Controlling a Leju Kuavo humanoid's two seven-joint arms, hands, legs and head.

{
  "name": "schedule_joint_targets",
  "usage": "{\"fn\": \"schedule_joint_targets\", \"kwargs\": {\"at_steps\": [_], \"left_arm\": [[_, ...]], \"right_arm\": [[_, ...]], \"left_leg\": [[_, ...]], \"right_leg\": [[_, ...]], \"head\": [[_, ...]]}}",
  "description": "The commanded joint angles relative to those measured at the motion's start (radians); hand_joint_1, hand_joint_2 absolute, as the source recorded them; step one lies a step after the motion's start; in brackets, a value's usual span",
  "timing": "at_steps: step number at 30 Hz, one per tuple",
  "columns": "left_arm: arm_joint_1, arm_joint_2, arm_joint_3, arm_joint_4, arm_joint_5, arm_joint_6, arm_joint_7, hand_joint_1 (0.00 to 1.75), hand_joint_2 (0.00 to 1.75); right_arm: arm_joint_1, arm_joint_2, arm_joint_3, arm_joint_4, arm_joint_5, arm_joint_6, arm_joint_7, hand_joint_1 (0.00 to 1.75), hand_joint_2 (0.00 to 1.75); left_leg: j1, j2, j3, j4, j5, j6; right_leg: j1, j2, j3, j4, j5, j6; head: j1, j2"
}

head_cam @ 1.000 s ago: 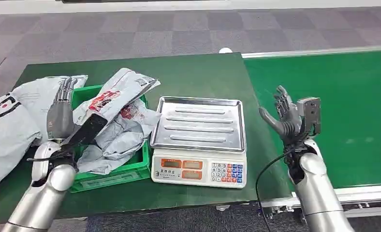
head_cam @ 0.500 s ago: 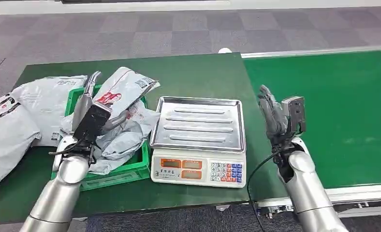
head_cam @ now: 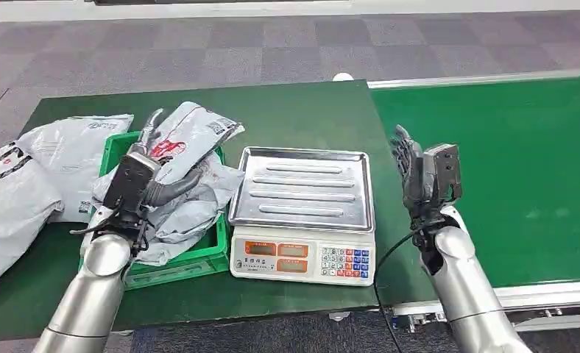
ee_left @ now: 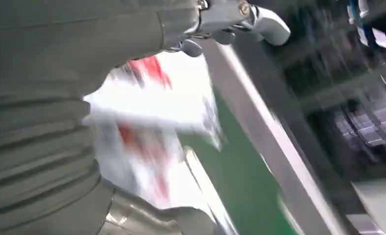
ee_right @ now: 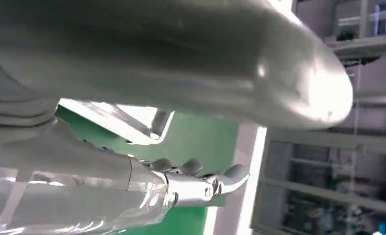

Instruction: Moved the parcel from conveyor to table for the left to box.

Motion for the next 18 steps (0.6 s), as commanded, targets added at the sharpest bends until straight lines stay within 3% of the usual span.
{"fn": "schedule_joint_targets", "kwargs": {"at_steps": [1,2,10,11,12,13,18], "left_arm": [[-0.099,-0.144,-0.02,0.202,0.344,-0.204,0.029,0.0,1.75],[-0.108,-0.15,-0.038,0.236,0.35,-0.204,0.028,0.0,1.75],[-0.105,-0.18,-0.09,0.388,0.365,-0.103,-0.008,0.0,1.75],[-0.104,-0.177,-0.102,0.391,0.347,-0.083,-0.021,0.0,1.75],[-0.097,-0.171,-0.12,0.378,0.299,-0.043,-0.043,0.0,1.75],[-0.087,-0.166,-0.133,0.356,0.263,-0.021,-0.048,0.0,1.75],[-0.068,-0.157,-0.129,0.312,0.242,-0.014,-0.03,0.0,1.75]], "right_arm": [[-0.046,0.069,0.127,0.005,0.013,-0.026,-0.007,0.0,0.0],[-0.042,0.077,0.134,0.002,0.02,-0.03,-0.013,0.0,1.75],[-0.015,0.114,0.155,0.056,0.012,-0.039,-0.048,0.0,1.75],[-0.013,0.12,0.158,0.065,0.022,-0.054,-0.062,0.0,0.0],[-0.008,0.132,0.163,0.071,0.034,-0.072,-0.068,0.0,0.0],[-0.003,0.137,0.166,0.073,0.034,-0.072,-0.068,0.0,1.75],[-0.004,0.132,0.173,0.079,0.032,-0.072,-0.065,0.0,1.75]], "left_leg": [[0.0,0.0,0.001,0.0,0.0,0.002],[0.0,0.001,0.001,-0.001,0.001,0.002],[0.0,0.001,0.004,-0.004,0.001,0.002],[0.001,0.0,0.005,-0.004,0.001,0.002],[0.0,0.001,0.004,-0.003,0.0,0.002],[0.0,0.001,0.004,-0.004,0.001,0.002],[0.001,0.003,0.003,-0.003,0.0,0.002]], "right_leg": [[0.001,-0.002,0.001,-0.001,0.0,-0.002],[0.001,-0.001,0.001,-0.002,0.001,-0.003],[0.001,-0.001,0.004,-0.004,0.001,-0.002],[0.002,-0.002,0.005,-0.005,0.001,-0.002],[0.001,-0.001,0.004,-0.004,0.001,-0.002],[0.001,-0.001,0.004,-0.004,0.001,-0.002],[0.001,0.001,0.003,-0.003,0.001,-0.002]], "head": [[0.0,0.0],[0.0,0.0],[0.0,0.0],[0.0,0.0],[0.0,0.0],[0.0,0.0],[0.0,0.0]]}}
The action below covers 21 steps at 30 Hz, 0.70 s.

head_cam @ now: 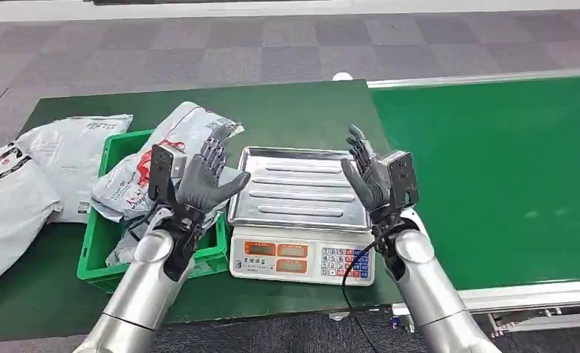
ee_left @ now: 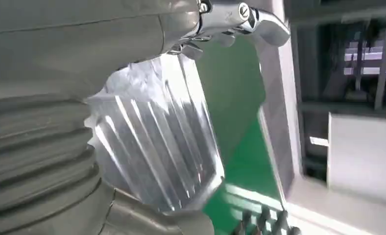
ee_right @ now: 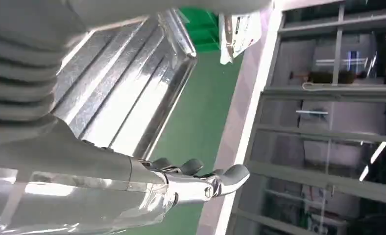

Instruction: Moved the parcel from conveyor to table for the left to box.

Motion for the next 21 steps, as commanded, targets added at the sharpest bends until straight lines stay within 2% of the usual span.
{"fn": "schedule_joint_targets", "kwargs": {"at_steps": [1,12,15,19,21], "left_arm": [[-0.011,0.024,-0.076,0.048,-0.054,0.035,0.005,0.0,1.75],[0.017,0.039,-0.047,0.017,-0.077,0.052,0.014,0.0,1.75],[0.03,0.036,-0.036,0.009,-0.084,0.058,0.024,0.0,1.75],[0.024,0.022,-0.033,0.02,-0.088,0.055,0.027,0.0,1.75],[0.036,0.028,-0.024,0.005,-0.093,0.066,0.032,0.0,1.75]], "right_arm": [[-0.015,0.019,0.05,0.083,-0.001,-0.009,0.0,0.0,1.75],[-0.036,0.007,0.052,0.126,-0.023,-0.004,-0.008,0.0,1.75],[-0.021,0.033,0.036,0.089,-0.008,-0.028,0.005,0.0,1.75],[0.026,0.021,0.009,0.022,0.03,-0.049,0.036,0.0,1.75],[0.012,0.013,0.009,0.037,0.051,-0.051,0.039,0.0,1.75]], "left_leg": [[0.0,0.002,0.002,-0.002,0.0,0.001],[0.0,0.003,0.003,-0.002,0.0,0.002],[0.0,0.005,0.003,-0.003,0.0,0.002],[0.0,0.001,0.002,-0.002,0.0,0.002],[0.0,0.001,0.001,-0.001,0.0,0.001]], "right_leg": [[0.0,0.0,0.002,-0.002,0.0,-0.002],[0.0,0.002,0.002,-0.002,0.001,-0.002],[0.001,0.003,0.002,-0.003,0.001,-0.002],[0.001,-0.001,0.002,-0.002,0.0,-0.002],[0.0,-0.001,0.001,-0.001,0.0,-0.001]], "head": [[0.0,0.0],[0.0,0.0],[0.0,0.0],[0.0,0.0],[0.0,0.0]]}}
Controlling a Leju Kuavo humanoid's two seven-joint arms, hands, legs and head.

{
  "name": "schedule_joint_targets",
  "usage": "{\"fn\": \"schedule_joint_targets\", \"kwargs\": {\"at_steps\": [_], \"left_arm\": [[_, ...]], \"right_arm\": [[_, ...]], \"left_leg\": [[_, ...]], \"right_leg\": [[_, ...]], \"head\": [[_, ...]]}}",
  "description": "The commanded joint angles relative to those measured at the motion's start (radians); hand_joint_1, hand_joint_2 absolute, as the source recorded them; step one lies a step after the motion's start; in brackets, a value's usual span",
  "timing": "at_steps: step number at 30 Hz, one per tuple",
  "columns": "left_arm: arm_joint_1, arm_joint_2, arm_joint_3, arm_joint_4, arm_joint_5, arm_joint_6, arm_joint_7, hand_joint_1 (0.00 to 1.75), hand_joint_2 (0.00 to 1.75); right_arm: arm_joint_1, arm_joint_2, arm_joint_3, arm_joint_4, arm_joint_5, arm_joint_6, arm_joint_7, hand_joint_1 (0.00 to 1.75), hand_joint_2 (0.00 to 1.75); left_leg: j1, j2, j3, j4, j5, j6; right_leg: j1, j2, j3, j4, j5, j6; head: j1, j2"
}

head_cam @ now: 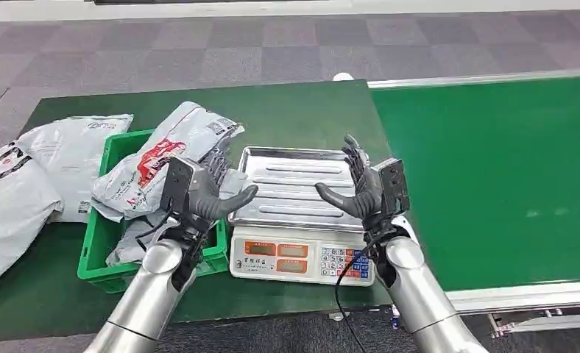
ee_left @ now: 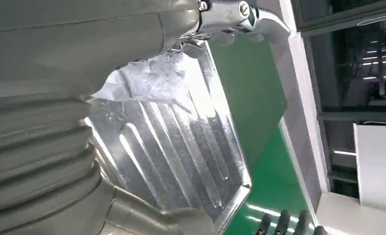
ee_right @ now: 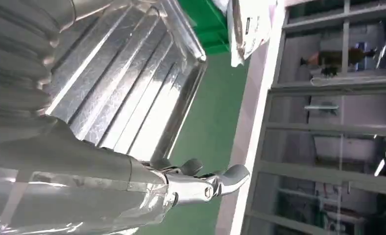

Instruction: Moved the parcel from conveyor to table for the left to box.

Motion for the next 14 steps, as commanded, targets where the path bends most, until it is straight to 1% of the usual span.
{"fn": "schedule_joint_targets", "kwargs": {"at_steps": [1,4,5,6,7,11,12,13,14], "left_arm": [[0.003,0.024,0.012,0.003,-0.015,0.012,0.016,0.0,1.75],[-0.01,0.035,0.008,-0.003,-0.033,0.015,0.02,0.0,1.75],[-0.014,0.037,0.01,-0.004,-0.036,0.019,0.021,0.0,1.75],[-0.018,0.042,0.017,-0.008,-0.047,0.038,0.018,0.0,1.75],[-0.018,0.053,0.027,-0.023,-0.058,0.052,0.01,0.0,1.75],[-0.013,0.103,0.087,-0.086,-0.071,0.074,0.002,0.0,1.75],[-0.003,0.118,0.108,-0.102,-0.072,0.083,-0.004,0.0,1.75],[0.003,0.127,0.124,-0.118,-0.069,0.085,-0.008,0.0,1.75],[0.0,0.133,0.13,-0.12,-0.067,0.085,-0.01,0.0,1.75]], "right_arm": [[-0.013,-0.01,-0.008,0.014,0.052,-0.019,0.03,0.0,1.75],[-0.025,-0.016,-0.004,0.013,0.069,-0.022,0.038,0.0,1.75],[-0.027,-0.018,-0.004,0.012,0.073,-0.022,0.041,0.0,1.75],[-0.034,-0.018,-0.004,0.012,0.081,-0.018,0.052,0.0,1.75],[-0.05,-0.017,-0.003,0.022,0.089,-0.01,0.061,0.0,1.75],[-0.134,0.008,-0.004,0.089,0.102,0.003,0.06,0.0,1.75],[-0.147,0.014,-0.002,0.096,0.112,0.0,0.049,0.0,1.75],[-0.153,0.017,-0.002,0.094,0.117,0.001,0.048,0.0,1.75],[-0.161,0.014,0.0,0.092,0.123,0.004,0.048,0.0,1.75]], "left_leg": [[0.0,0.001,0.002,-0.002,0.0,0.002],[0.0,0.005,0.003,-0.002,0.0,0.003],[0.0,0.003,0.001,-0.001,0.0,0.002],[0.0,0.004,0.002,-0.002,0.0,0.002],[0.0,0.002,0.0,-0.001,0.0,0.001],[0.0,0.008,0.001,-0.001,0.0,0.002],[0.0,0.006,0.0,0.0,0.0,0.001],[0.0,0.009,0.001,-0.001,0.0,0.002],[0.0,0.008,0.001,0.0,-0.001,0.001]], "right_leg": [[0.001,-0.001,0.002,-0.002,0.0,-0.002],[0.001,0.003,0.002,-0.003,0.002,-0.003],[0.0,0.002,0.0,-0.001,0.001,-0.002],[0.001,0.002,0.001,-0.003,0.001,-0.003],[0.0,0.001,0.0,-0.001,0.0,-0.002],[0.001,0.005,-0.001,-0.001,0.002,-0.003],[0.0,0.005,-0.002,0.001,0.001,-0.002],[0.001,0.008,-0.002,0.0,0.002,-0.003],[0.001,0.007,-0.001,0.0,0.002,-0.002]], "head": [[0.0,0.0],[0.0,0.0],[0.0,0.0],[0.0,0.0],[0.0,0.0],[0.0,0.0],[0.0,0.0],[0.0,0.0],[0.0,0.0]]}}
